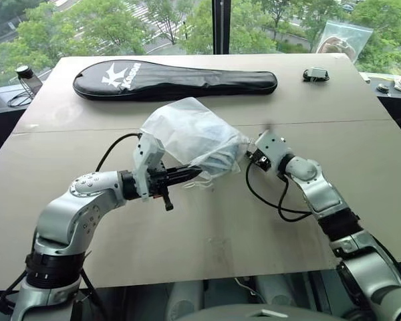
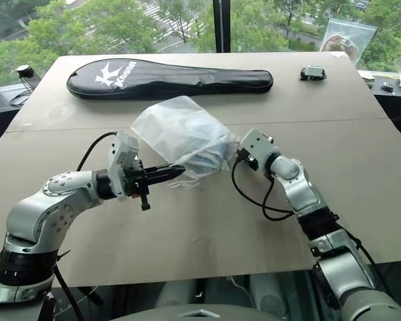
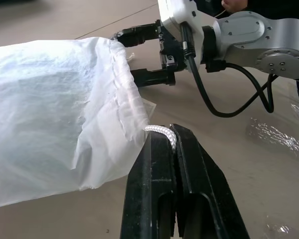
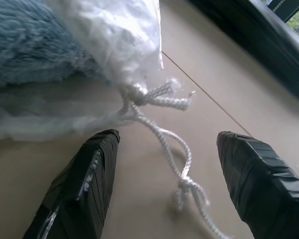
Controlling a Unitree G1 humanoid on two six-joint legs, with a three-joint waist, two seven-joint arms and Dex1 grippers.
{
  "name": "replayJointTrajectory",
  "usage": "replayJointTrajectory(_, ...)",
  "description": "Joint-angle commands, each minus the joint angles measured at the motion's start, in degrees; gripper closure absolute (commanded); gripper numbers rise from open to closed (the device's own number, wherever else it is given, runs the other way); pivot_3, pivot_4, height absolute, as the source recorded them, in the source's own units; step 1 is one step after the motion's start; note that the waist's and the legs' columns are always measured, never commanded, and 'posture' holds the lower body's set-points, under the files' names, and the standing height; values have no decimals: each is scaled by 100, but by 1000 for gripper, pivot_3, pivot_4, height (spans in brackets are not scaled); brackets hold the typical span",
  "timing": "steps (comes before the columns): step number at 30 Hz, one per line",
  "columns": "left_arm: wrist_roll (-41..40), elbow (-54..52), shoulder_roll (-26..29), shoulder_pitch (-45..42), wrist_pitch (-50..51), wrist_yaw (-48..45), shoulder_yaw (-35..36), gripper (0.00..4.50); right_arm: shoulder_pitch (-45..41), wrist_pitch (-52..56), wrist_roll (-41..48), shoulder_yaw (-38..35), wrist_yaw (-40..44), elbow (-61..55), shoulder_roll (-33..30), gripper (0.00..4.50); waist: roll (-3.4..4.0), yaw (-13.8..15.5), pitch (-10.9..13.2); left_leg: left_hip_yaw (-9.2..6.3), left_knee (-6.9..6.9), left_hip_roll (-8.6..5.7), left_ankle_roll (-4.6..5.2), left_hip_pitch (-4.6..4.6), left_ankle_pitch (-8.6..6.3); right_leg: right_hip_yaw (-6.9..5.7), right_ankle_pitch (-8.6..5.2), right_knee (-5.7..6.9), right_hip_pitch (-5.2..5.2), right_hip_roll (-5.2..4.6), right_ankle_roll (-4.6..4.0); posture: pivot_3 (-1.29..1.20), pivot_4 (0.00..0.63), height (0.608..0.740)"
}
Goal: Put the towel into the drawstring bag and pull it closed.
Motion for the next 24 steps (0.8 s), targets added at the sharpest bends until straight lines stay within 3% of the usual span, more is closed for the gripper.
replayJointTrajectory(1,-146,-230,105,-33,-23,78,280,4493,-256,-392,-276,-39,-355,785,48,1378,0,-4,0,1,-1,0,0,9,0,1,0,1,9,0,0,0,150,740)
replayJointTrajectory(3,-153,-243,151,21,-43,85,344,4500,-401,-633,-295,-91,-473,1204,119,1880,0,-6,0,0,-3,0,0,27,0,1,-1,1,25,1,-1,0,150,740)
replayJointTrajectory(4,-144,-244,172,76,-65,89,387,4500,-454,-751,-253,-155,-552,1434,176,1880,-1,2,-1,0,-3,1,0,28,0,1,-1,1,25,1,-1,0,150,740)
replayJointTrajectory(5,-101,-224,198,137,-117,84,418,4500,-505,-879,-237,-207,-655,1664,221,2622,-4,-3,-3,-2,-3,0,0,30,0,0,-1,7,26,2,-1,0,150,740)
replayJointTrajectory(6,-60,-188,217,181,-166,88,437,4500,-543,-997,-197,-283,-762,1847,265,3032,-5,-2,-3,2,-1,0,0,38,0,5,0,8,30,1,-1,0,150,740)
replayJointTrajectory(9,71,-20,243,236,-315,164,506,4500,-547,-1257,164,-757,-1067,1772,333,3655,-4,12,-3,2,0,0,0,40,1,7,0,8,31,2,-1,0,150,740)
replayJointTrajectory(11,170,159,191,160,-474,321,647,4500,-438,-1183,464,-1177,-1196,1100,328,4365,-2,52,2,-3,1,-2,-2,34,3,2,0,9,30,0,-1,0,150,740)
replayJointTrajectory(17,405,723,68,-258,-931,704,974,4500,-52,33,820,-1675,-965,-1480,100,4455,4,5,6,-14,-12,1,-3,12,2,5,-1,7,6,-2,-1,0,150,740)
replayJointTrajectory(24,562,1220,-17,-809,-1258,847,947,4500,-80,892,793,-1533,-473,-2616,-274,4455,3,6,7,1,-22,1,-2,14,2,13,-2,0,2,0,-2,0,150,740)
